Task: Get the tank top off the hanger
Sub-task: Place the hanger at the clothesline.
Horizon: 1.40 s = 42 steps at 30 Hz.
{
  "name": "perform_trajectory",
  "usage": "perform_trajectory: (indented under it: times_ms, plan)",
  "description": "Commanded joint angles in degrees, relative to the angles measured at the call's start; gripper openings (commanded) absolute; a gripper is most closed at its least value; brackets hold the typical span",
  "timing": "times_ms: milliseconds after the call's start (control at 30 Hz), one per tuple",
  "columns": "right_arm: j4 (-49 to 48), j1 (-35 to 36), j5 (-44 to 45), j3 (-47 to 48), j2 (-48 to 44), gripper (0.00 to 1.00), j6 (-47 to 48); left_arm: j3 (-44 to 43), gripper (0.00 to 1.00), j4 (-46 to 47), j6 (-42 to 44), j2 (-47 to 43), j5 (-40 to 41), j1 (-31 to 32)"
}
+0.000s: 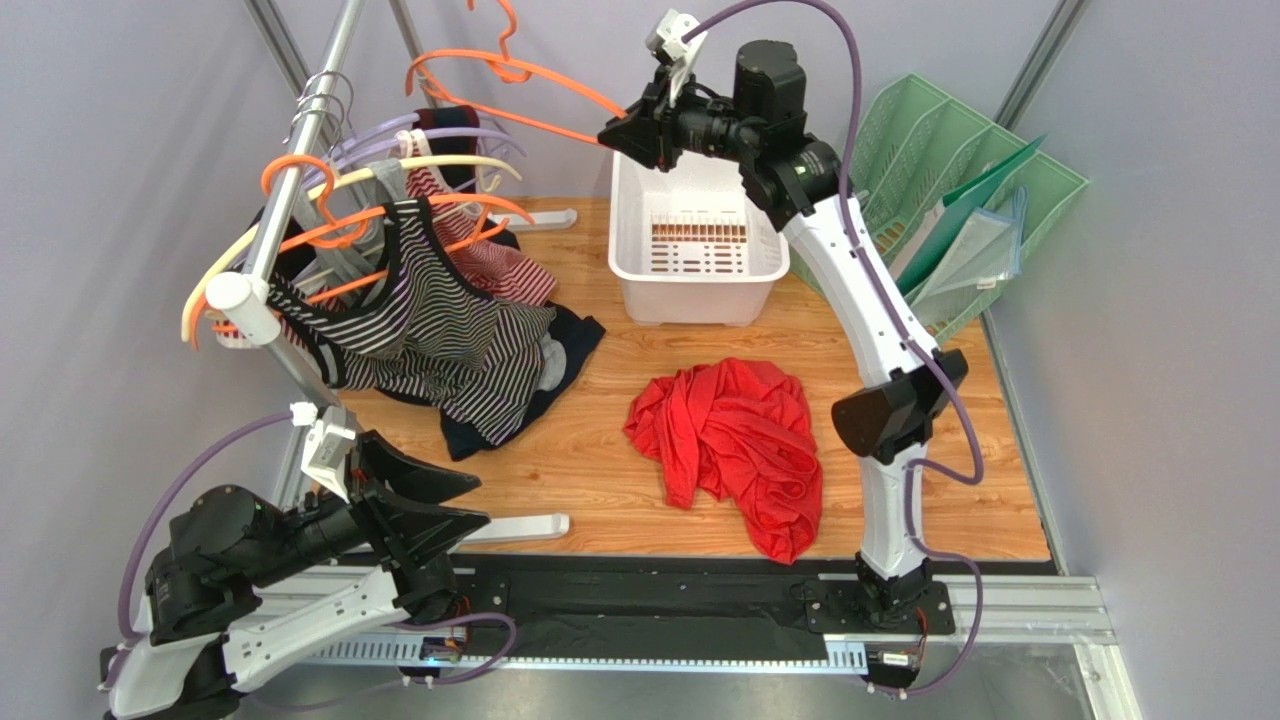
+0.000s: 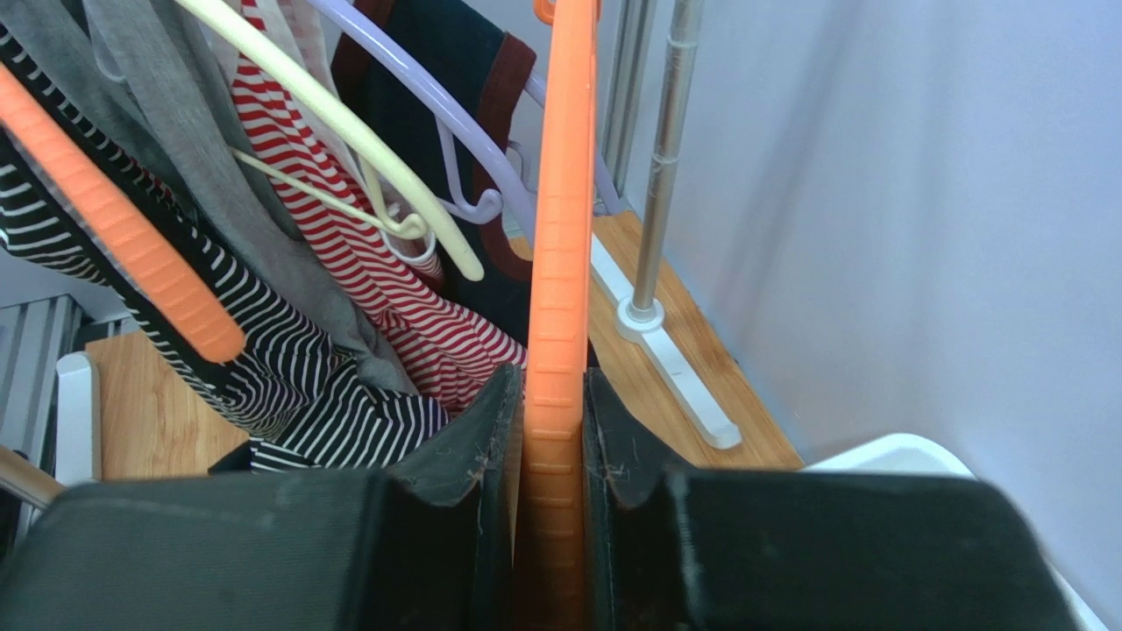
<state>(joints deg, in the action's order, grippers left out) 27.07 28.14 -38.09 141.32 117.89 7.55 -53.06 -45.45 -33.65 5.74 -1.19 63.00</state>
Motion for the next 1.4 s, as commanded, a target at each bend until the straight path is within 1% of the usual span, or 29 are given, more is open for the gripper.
perform_trajectory:
  times_ms: [0,33,133,167,267,400,600,800,833,867,1000,1133,1233,1333,1367]
  plan:
    - [-11.94,0.24,-8.76,5.27,4.80,0.00,-5.52,0.85,0.67,-0.16,-1.42,0.68,1.10,0.19]
    - [-12.30,1.29,-8.41,7.98,7.07,0.00,-5.79,0.85,0.67,-0.08,-1.33,0.94,1.02,0.19]
    - [-18.35,3.40,-8.15,8.80,9.98,0.00,-7.20,0.59,0.66,0.01,-1.33,1.64,1.02,0.19]
    - [-21.41,3.85,-7.88,9.50,10.60,0.00,-9.81,0.59,0.66,-0.07,-1.33,1.73,2.58,0.19]
    - [-24.77,5.60,-5.86,11.96,13.24,0.00,-10.80,0.67,0.66,0.36,-1.51,1.65,3.04,0.19]
    - [-26.54,7.89,-2.79,12.05,14.83,0.00,-10.02,0.94,0.66,0.80,-2.03,1.56,2.60,0.10]
    - [-30.76,9.12,-2.87,12.32,16.58,0.00,-11.24,1.47,0.66,1.59,-1.24,1.91,1.72,0.19]
    - [-29.88,11.58,0.11,12.75,17.99,0.00,-7.73,1.99,0.66,3.00,-1.86,2.35,1.54,0.19]
    - [-29.88,11.76,0.81,13.10,18.34,0.00,-5.55,2.08,0.66,3.35,-1.86,2.52,1.54,0.19]
    - [-30.49,11.94,1.26,13.19,18.61,0.00,-5.36,2.08,0.65,3.35,-1.77,2.79,0.32,0.19]
    - [-32.17,12.03,4.15,14.51,20.01,0.00,-5.36,2.26,0.65,3.44,-1.68,3.05,0.40,0.19]
    - [-33.22,12.11,4.95,14.07,20.37,0.00,-5.01,1.91,0.65,4.14,-0.89,3.40,-0.04,0.19]
    - [-32.17,11.85,6.62,12.06,19.23,0.00,-4.39,1.12,0.64,6.94,0.25,5.07,-3.10,0.19]
    - [-31.03,11.06,7.15,10.04,17.38,0.00,-5.79,-1.42,0.64,10.98,2.62,9.54,-7.59,0.19]
    - [-30.76,10.80,7.06,9.51,16.86,0.00,-5.97,-2.65,0.64,11.96,4.54,13.21,-10.30,0.19]
